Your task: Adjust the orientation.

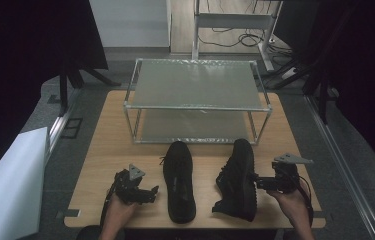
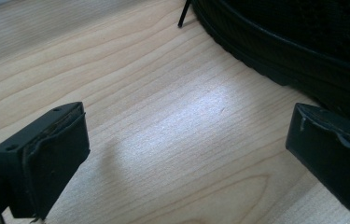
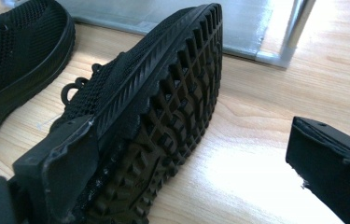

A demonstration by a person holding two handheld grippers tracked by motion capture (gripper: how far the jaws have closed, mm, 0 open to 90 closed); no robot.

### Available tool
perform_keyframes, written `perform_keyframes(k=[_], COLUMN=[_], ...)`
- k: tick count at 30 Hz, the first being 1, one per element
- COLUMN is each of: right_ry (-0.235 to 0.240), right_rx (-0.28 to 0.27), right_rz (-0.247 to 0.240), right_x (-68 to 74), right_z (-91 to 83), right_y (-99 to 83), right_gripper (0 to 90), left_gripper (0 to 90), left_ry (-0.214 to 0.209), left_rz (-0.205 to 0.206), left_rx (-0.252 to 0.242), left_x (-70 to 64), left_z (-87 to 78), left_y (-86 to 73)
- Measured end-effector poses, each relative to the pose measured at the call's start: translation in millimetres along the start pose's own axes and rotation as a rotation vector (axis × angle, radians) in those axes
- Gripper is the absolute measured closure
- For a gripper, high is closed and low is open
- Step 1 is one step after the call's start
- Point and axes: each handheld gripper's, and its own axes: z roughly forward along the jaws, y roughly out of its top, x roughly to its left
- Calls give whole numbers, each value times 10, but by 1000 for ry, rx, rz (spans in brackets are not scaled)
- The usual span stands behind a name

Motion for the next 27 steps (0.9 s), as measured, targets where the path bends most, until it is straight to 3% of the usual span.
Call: perform_keyframes(k=[9, 16, 17, 21, 22, 23, 27], right_ry=[-16, -73, -89, -132, -131, -78, -47], right_rx=[-17, -15, -4, 46, 73, 90, 85], right_rz=[45, 59, 69, 64, 72, 112, 153], right_x=[-164, -365, -436, -498, -532, -608, -683], right_z=[-140, -293, -307, -242, -188, -118, -98], right_y=[-82, -221, -284, -363, -406, -468, -504], right_gripper=[67, 143, 198, 264, 262, 240, 190], left_gripper=[0, 0, 0, 0, 0, 0, 0], left_ry=[2, 1, -2, -3, -3, -4, -14], left_rz=[0, 2, 2, 2, 2, 2, -18], left_rx=[6, 11, 13, 13, 13, 14, 13], left_x=[4, 4, -2, -6, -4, 0, 14], left_z=[9, 21, 26, 30, 29, 25, 14], left_y=[-1, -1, 1, 4, 4, 4, 7])
